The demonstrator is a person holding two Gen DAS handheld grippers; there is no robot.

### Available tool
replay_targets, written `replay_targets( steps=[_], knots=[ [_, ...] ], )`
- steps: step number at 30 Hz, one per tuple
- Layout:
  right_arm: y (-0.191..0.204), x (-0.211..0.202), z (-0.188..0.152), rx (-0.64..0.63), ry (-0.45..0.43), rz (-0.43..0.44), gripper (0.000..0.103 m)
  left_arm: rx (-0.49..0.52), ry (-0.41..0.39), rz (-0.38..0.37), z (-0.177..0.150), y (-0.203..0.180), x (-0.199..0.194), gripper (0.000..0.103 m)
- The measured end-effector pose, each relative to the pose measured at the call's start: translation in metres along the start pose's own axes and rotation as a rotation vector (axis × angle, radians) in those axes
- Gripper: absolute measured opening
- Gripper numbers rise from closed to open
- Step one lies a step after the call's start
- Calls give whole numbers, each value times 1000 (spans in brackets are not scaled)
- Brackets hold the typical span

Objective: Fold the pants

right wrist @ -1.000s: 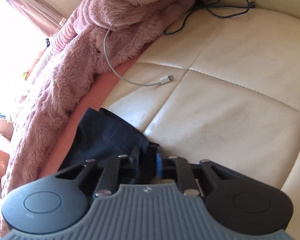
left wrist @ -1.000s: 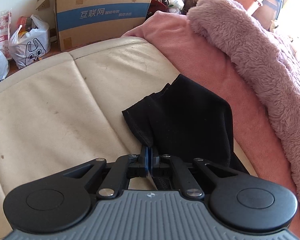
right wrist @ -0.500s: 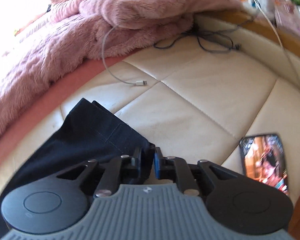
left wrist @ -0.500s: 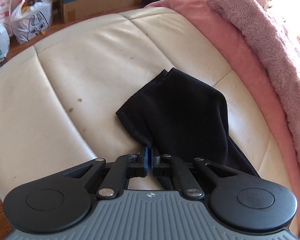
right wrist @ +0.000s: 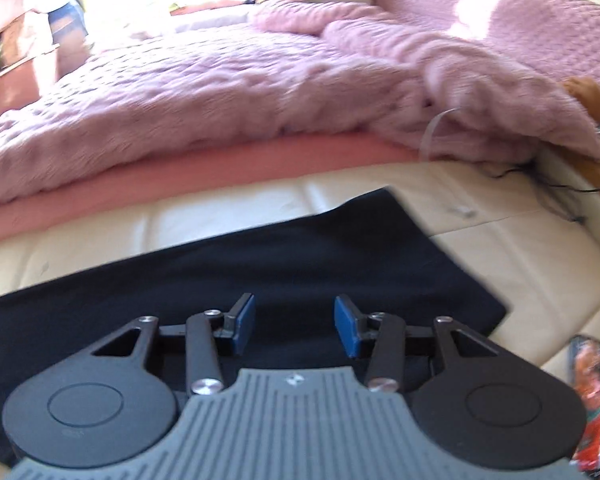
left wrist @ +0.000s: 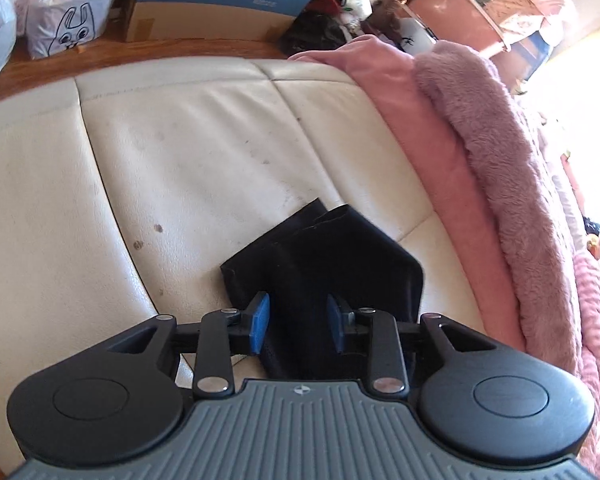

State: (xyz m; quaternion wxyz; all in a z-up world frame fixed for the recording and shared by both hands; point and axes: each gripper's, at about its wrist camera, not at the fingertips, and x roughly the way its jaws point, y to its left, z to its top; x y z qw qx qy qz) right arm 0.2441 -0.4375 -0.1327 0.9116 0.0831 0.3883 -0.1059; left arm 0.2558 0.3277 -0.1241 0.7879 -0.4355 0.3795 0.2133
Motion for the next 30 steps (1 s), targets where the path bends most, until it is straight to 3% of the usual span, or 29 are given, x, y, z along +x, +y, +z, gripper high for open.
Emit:
replay_targets(
  steps=[3,4,5,6,10,11,13,16,19,23,25,27,30],
  knots=[
    [26,4,-12,-27,15,76,40,-2,-39,-6,-4,4,2,32],
    [34,6,-16,-44,26,80,40,6,-49,-2,-5,3,1,24],
    [38,10,-19,-56,39,74,39,21,-59,3,-7,2,-1,6],
    [40,13,-21,-60,54,66,39,39,-67,10,-7,-1,-4,0],
    [37,23,-30,-40,106,41,39,111,-142,-23,-7,-13,-35,0],
    [37,24,-31,-36,110,39,39,134,-157,4,-6,-15,-39,0],
    [35,26,-31,-31,114,39,39,159,-123,84,-3,-8,-30,0],
    [35,30,-30,-31,124,38,39,136,-82,73,-2,10,-18,0],
    [37,30,-31,-40,129,43,39,159,-59,96,1,10,-11,7],
    [37,23,-28,-43,118,45,39,236,-124,158,13,-4,-23,32],
    [39,19,-24,-55,103,57,39,305,-148,135,22,-16,-28,39],
    [42,20,-20,-69,93,71,39,407,-120,108,31,-35,-22,56],
    [47,25,-14,-79,89,91,39,550,-70,114,38,-58,-1,60]
  ],
)
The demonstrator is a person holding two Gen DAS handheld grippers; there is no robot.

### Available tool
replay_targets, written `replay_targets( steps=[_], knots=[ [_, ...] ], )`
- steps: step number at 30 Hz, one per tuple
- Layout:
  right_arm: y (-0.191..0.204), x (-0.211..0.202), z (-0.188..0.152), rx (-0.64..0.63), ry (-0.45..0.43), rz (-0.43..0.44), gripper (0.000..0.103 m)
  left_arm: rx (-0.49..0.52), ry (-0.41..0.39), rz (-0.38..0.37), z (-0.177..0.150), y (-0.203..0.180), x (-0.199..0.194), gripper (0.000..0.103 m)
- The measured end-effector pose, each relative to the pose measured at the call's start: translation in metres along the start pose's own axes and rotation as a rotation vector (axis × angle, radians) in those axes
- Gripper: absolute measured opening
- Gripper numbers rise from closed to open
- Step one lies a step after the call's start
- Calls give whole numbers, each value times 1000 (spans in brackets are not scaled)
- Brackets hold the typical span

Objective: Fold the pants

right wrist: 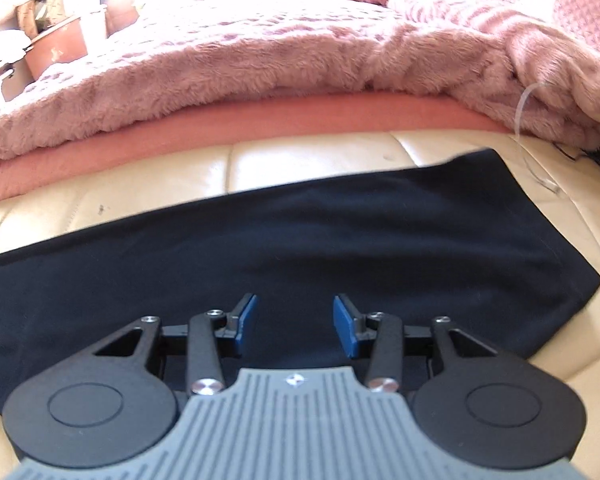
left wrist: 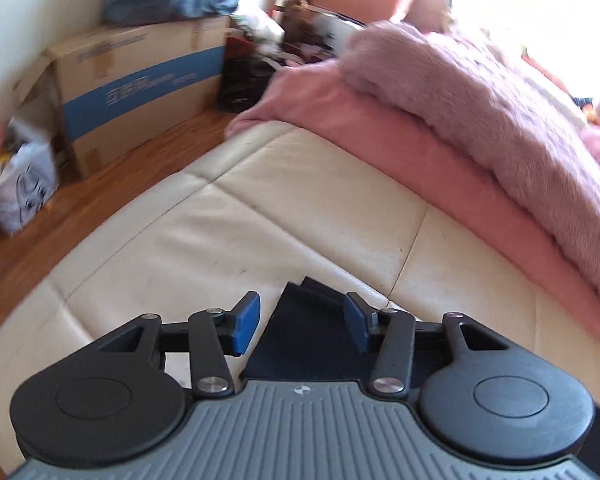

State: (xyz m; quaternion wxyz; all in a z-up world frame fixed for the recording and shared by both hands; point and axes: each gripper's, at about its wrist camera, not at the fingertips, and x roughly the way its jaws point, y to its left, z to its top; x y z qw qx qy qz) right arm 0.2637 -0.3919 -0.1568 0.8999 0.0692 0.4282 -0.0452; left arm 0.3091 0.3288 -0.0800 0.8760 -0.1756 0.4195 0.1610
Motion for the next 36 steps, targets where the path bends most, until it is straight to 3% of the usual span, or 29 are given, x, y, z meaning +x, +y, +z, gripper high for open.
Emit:
replay_targets(
  steps=[3,7,9,11,13,17,24,31,36],
  knots=[
    [6,6,6,-2,-2,4,39,87,32,37,4,-10,25,60],
    [19,10,13,-31,-1,75,39,80,55,62,3,-7,45,56],
    [30,13,19,-81,-3,110,39,76,51,41,0,-7,47,27],
    [43,18,28,-148,-10,145,39,86,39,43,-4,-9,45,11],
    [56,24,37,-250,-22,161,39,109,9,58,-5,-16,42,3],
    [78,40,56,-469,-15,185,36,131,-32,51,-1,-24,34,1],
    [103,74,73,-857,91,266,30,149,-52,46,9,-27,25,1],
    [99,86,80,-902,171,317,0,158,-52,58,8,-30,24,0],
    [100,73,76,-931,120,303,0,159,-63,60,9,-31,21,0]
  ],
)
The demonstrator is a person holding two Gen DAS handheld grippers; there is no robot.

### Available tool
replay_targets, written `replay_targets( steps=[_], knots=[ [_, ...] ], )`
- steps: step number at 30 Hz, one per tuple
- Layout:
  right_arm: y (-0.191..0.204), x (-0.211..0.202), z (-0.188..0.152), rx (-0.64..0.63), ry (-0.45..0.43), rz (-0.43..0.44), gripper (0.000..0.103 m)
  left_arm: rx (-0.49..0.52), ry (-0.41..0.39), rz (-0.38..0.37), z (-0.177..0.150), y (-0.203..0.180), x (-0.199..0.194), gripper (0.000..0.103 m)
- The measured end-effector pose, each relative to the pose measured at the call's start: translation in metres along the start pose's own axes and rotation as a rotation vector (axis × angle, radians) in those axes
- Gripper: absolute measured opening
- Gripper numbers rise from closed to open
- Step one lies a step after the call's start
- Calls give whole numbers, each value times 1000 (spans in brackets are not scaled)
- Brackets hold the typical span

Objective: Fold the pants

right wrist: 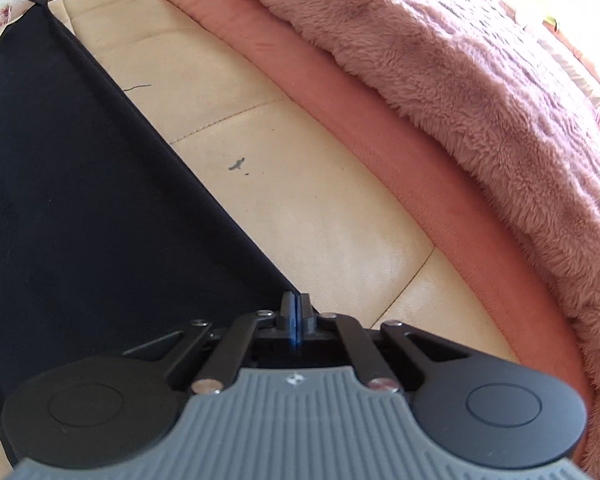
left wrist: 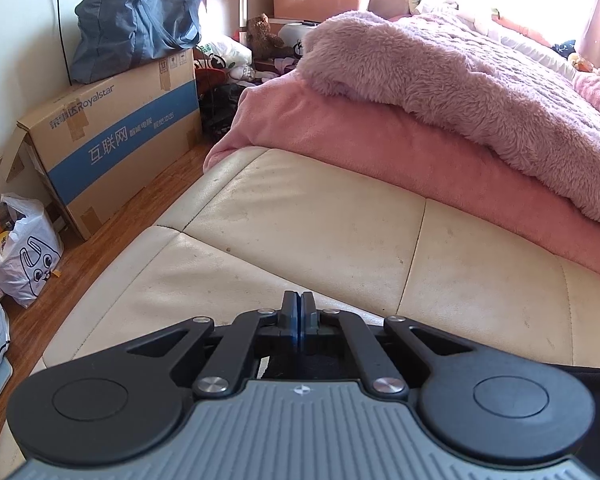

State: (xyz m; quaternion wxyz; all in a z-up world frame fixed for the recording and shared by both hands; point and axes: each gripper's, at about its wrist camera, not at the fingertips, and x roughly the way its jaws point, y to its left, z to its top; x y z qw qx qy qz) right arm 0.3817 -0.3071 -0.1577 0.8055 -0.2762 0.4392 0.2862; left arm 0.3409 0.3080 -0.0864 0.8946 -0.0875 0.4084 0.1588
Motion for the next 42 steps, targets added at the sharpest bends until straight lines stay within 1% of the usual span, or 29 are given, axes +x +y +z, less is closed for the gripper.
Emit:
replay_targets(
  steps=[4,7,9,13,17,19,20,22,24,25,26,27,28,29,30,32,33,36,39,40,42],
  knots=[
    [-3,-15,0,30,-34,-25,0,8,-5,-6,2,-2,0,0],
    [-4,-21,-2,54,-41,-41,0,11,-11,-11,3,-3,2,0],
    [-5,-22,-2,72,-48,-63,0,18,-17,-3,5,-6,4,0],
    [-9,-25,-3,130,-69,-72,0,8,-38,-5,5,-5,3,0],
    [-7,-17,-6,162,-54,-111,0,0,-33,-1,4,-5,11,0],
    [-6,-13,-5,189,-62,-133,0,-12,-57,4,5,-7,11,0],
    [-7,-10,-4,210,-62,-138,0,-8,-52,9,6,-9,15,0],
    [-7,-4,-4,226,-50,-136,0,7,-15,24,6,-13,26,0],
    [-5,1,-4,238,-39,-143,0,-12,10,35,5,-13,34,4],
    [-5,3,-3,255,-33,-158,0,-33,22,44,4,-12,36,8],
    [-5,2,-3,266,-40,-181,0,-59,14,54,3,-9,34,14],
    [-5,-1,-4,284,-54,-194,8,-83,-4,55,2,-7,30,25],
    [-7,-4,-4,306,-64,-196,16,-106,-26,38,2,-3,24,32],
    [-6,-10,-5,328,-80,-199,34,-126,-42,25,2,1,17,45],
    [-5,-16,-6,349,-96,-196,36,-148,-57,16,1,5,8,49],
    [-1,-25,-6,390,-102,-190,36,-196,-65,-12,-2,16,-6,50],
    [3,-30,-8,420,-106,-187,36,-242,-51,-31,-4,24,-11,52],
    [16,-45,-13,525,-125,-142,36,-432,-19,-97,-23,48,-25,59],
    [38,-54,-19,617,-136,-92,36,-613,10,-156,-49,66,-31,62],
    [46,-56,-21,643,-142,-77,36,-657,19,-170,-58,69,-31,62],
    [61,-60,-26,688,-152,-44,36,-712,38,-195,-72,70,-30,63]
  ],
)
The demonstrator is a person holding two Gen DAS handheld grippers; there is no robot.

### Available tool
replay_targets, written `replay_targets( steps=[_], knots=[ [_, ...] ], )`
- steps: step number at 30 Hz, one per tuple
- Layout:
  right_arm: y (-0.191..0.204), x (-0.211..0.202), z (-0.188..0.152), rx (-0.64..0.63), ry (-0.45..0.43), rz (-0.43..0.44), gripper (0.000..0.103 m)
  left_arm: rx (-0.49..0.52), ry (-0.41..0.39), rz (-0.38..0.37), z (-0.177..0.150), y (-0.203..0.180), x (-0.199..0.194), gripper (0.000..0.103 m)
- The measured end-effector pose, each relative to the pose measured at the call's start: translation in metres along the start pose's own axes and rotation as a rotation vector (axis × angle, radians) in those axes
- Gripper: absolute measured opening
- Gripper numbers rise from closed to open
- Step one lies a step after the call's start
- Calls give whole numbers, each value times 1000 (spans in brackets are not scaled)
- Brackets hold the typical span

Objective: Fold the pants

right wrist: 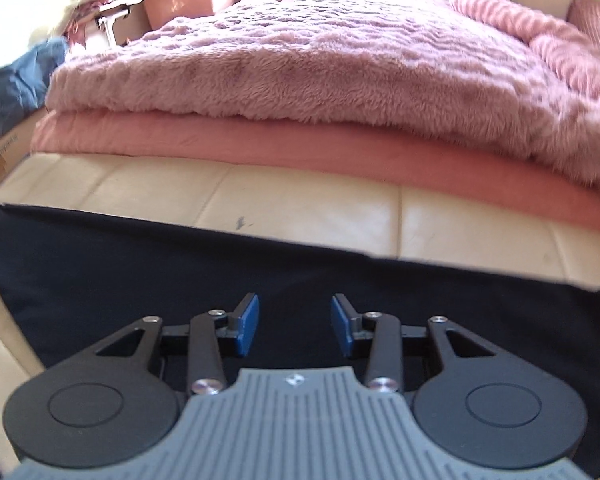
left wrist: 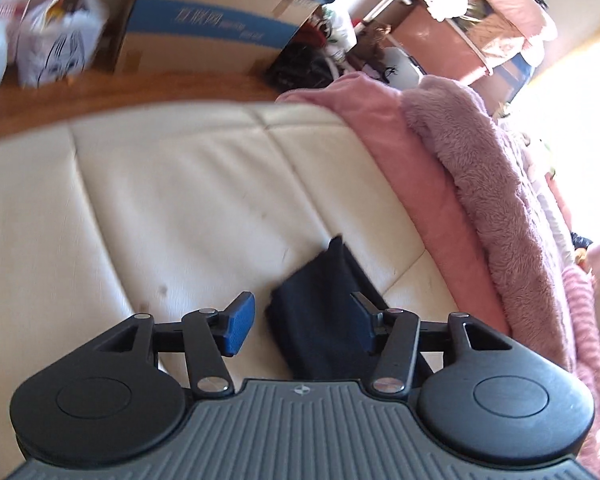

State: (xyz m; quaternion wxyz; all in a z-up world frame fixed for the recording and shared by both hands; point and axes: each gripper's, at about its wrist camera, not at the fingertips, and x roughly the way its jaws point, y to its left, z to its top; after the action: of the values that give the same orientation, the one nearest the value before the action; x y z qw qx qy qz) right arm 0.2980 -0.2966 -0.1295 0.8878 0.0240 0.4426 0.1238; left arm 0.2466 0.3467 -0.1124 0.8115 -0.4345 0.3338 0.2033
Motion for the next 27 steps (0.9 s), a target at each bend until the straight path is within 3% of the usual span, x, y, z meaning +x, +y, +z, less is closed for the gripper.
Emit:
replay_targets(
  steps=[3,10,14,16,17,22,27],
  knots=[
    [11,-3,-18,83,29,20,36,-60,35,-34,-14,5,7,63],
    [31,-12,-58,145,50,55,36,0,-36,8,-28,-14,20,63],
    [33,-15,-74,146,56,53,36,85,-73,78,-37,-28,26,44],
    [32,-20,-77,150,44,50,37,121,-81,121,-40,-36,27,25],
    [31,-22,-79,153,36,54,37,130,-73,131,-41,-39,28,8],
    [16,-35,-88,163,2,42,41,198,-145,93,-54,-70,0,7],
    [-5,-43,-98,232,-31,45,41,433,-223,-20,-97,-153,-40,6]
  ],
)
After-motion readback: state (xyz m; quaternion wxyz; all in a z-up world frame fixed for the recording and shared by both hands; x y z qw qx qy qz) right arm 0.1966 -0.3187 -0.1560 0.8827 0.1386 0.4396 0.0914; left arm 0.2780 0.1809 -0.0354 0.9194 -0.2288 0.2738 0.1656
